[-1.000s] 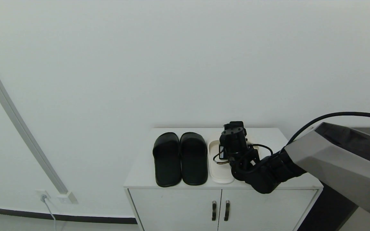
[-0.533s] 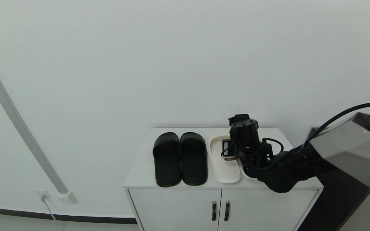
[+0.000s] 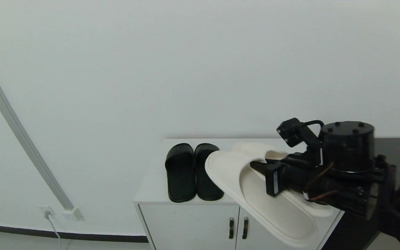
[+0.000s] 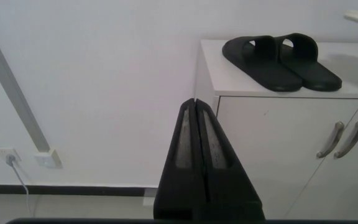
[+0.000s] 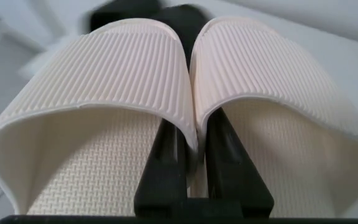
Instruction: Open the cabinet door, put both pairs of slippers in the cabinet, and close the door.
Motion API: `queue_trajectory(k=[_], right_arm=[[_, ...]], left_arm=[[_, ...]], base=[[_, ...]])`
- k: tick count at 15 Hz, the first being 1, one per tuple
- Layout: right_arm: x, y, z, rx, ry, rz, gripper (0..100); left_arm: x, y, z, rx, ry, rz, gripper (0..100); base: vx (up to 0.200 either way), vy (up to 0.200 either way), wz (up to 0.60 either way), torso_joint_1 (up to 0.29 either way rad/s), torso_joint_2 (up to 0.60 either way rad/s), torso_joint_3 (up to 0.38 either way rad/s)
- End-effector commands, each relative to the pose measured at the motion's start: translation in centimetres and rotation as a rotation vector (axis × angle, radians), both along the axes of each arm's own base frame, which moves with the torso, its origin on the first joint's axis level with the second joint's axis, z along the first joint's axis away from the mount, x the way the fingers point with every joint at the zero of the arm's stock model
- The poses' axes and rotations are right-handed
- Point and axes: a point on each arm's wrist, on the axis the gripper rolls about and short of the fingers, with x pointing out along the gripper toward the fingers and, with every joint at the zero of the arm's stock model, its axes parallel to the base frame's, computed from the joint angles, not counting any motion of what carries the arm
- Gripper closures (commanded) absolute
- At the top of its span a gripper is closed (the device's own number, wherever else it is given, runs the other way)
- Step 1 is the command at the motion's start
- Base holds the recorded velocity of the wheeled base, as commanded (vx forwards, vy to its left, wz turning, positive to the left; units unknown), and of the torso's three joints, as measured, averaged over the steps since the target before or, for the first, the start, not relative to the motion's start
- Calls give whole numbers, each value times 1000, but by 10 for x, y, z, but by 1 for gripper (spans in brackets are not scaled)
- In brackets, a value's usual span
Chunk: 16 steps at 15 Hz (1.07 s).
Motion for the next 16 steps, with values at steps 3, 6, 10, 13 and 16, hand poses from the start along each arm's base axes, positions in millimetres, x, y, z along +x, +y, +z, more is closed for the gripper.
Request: queue_trajectory(k=[3,6,10,13,16], right_arm=[[-44,-31,12,35,-37,184,100],[-46,-32,4,-3,-39,227,100],[-47,-33,4,-1,-37,228,100],[-46,-32,2,-5,-30,230,100],[-47,-33,-1,-10,-20,237,100]], left_arm=[[0,0,0,-2,1,1,100],[0,0,0,0,1,2,100],[0,0,0,-2,1,2,100],[0,0,0,-2,1,2,100],[0,0,0,-2,1,2,100]], base=[[0,0,0,0,0,0],[0,0,0,0,0,0],[0,0,0,0,0,0],[-200,0,0,1,2,1],[-200,0,0,9,10,2]])
